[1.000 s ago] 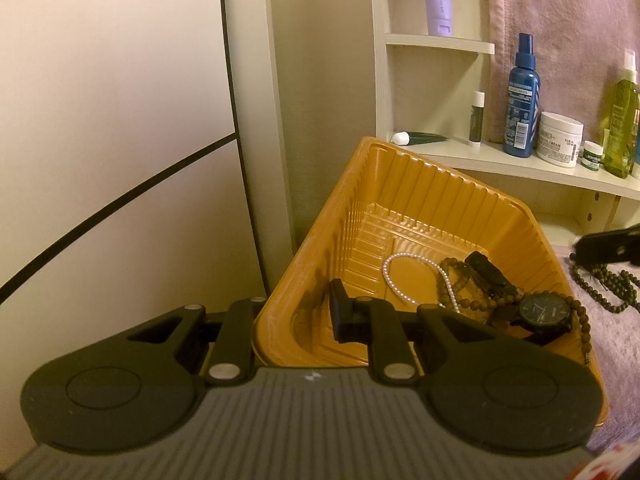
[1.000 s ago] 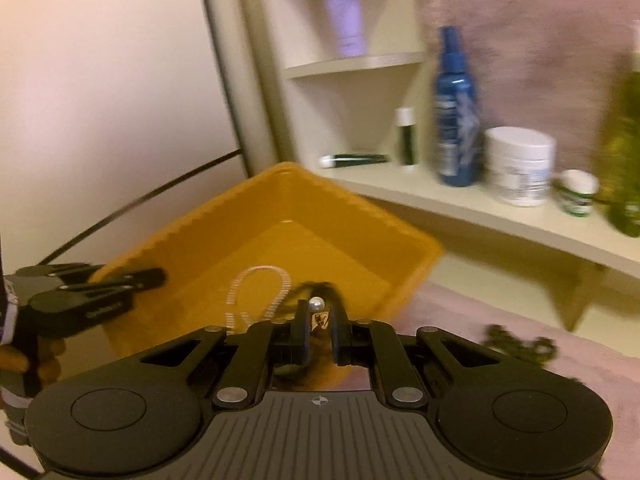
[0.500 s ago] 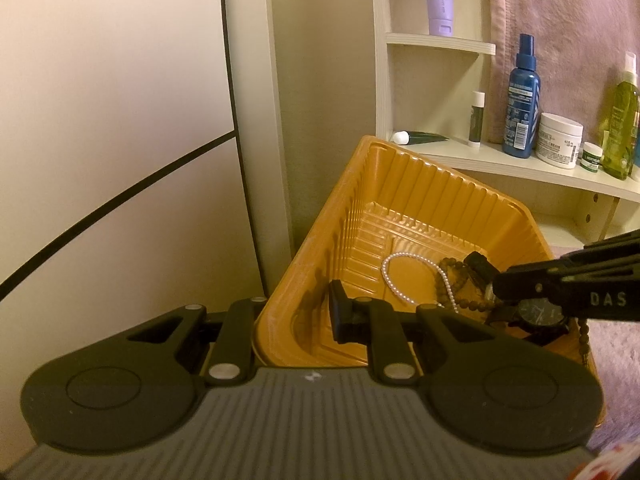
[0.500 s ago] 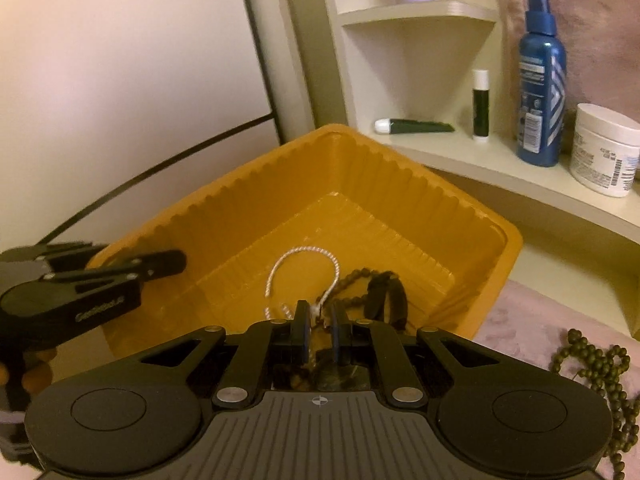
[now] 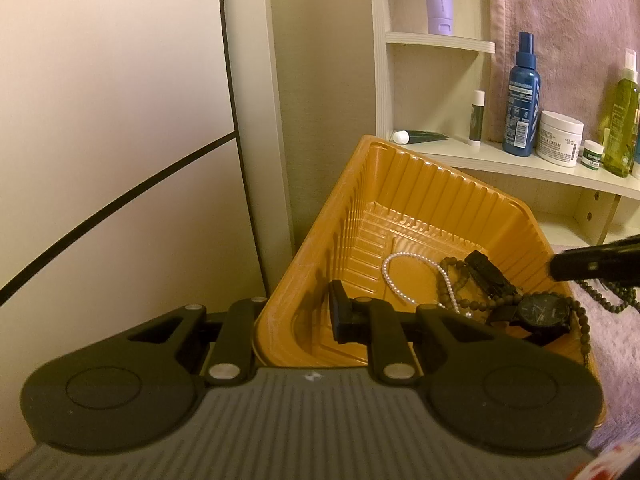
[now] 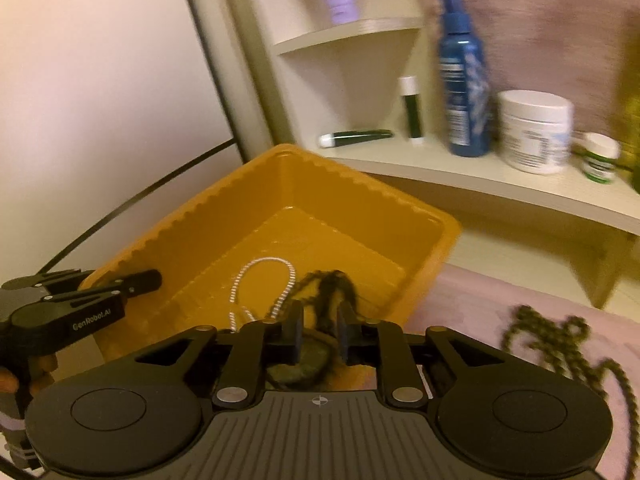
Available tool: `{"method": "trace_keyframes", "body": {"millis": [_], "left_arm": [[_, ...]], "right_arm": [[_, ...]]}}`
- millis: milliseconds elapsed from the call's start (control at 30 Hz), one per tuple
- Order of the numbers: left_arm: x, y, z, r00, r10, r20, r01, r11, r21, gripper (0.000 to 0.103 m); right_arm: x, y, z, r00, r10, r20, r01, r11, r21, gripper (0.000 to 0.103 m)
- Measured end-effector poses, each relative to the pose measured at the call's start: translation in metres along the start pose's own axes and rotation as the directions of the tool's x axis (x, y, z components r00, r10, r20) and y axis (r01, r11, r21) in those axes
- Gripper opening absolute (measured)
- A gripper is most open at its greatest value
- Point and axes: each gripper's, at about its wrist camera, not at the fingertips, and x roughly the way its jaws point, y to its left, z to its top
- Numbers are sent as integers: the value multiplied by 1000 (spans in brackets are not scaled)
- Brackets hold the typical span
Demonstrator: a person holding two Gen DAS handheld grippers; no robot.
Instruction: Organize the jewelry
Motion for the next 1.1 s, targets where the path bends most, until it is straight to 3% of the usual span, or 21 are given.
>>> {"method": "trace_keyframes", "body": {"millis": [300, 467, 567, 767, 967, 1033, 1100], "left_arm": [[-1, -1, -1, 1000, 4, 3, -4, 1000, 4, 17], [-2, -1, 0, 1000, 4, 5, -4, 1000, 9, 17], [-2, -1, 0, 1000, 5, 6, -5, 1000, 9, 17], [-3, -1, 0, 1000, 4, 7, -5, 1000, 11, 17], [-3, -1, 1, 1000, 4, 5, -4, 1000, 13, 17], [-3, 0, 1, 1000, 4, 4, -4, 1000, 11, 17], [-3, -1, 1, 1000, 5, 5, -5, 1000, 14, 17]], "right_arm": [[-53, -33, -26, 995, -97, 13, 95, 990, 107, 38], [-81, -57, -47, 981, -193, -1, 190, 965, 182, 41], [-96, -74, -58, 965, -263, -16, 260, 938, 230, 41], [-114, -104, -75, 905, -421, -53, 419, 867, 271, 41], [-106, -116, -79, 891, -446, -80, 451, 858, 245, 41], [-98, -116, -79, 888, -451, -91, 459, 862, 215, 34], [-89, -118, -80, 883, -453, -125, 470, 859, 203, 21]]}}
